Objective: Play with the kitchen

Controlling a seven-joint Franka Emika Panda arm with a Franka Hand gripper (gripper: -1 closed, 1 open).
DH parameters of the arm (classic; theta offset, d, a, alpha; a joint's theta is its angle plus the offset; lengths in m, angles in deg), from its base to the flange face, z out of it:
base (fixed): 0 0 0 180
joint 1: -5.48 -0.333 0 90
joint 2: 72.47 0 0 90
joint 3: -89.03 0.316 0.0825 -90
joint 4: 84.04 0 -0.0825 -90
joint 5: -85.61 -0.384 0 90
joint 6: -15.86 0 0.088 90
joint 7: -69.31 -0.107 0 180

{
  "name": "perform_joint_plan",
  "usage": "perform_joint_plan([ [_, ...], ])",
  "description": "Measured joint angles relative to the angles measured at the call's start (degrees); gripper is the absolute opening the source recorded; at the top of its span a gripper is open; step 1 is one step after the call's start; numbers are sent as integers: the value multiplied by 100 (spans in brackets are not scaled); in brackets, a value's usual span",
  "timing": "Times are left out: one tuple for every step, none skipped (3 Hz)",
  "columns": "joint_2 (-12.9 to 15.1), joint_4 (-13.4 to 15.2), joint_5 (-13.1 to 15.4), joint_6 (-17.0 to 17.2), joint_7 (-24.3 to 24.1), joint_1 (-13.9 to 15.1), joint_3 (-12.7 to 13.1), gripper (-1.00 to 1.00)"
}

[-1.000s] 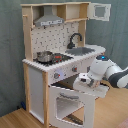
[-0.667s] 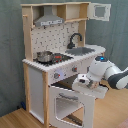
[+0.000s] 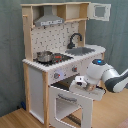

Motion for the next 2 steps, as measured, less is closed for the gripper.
perform_joint_plan([
  [-333, -294, 100, 240, -195, 122, -221, -100],
  [-349, -411, 435, 468, -452, -133, -618, -100],
])
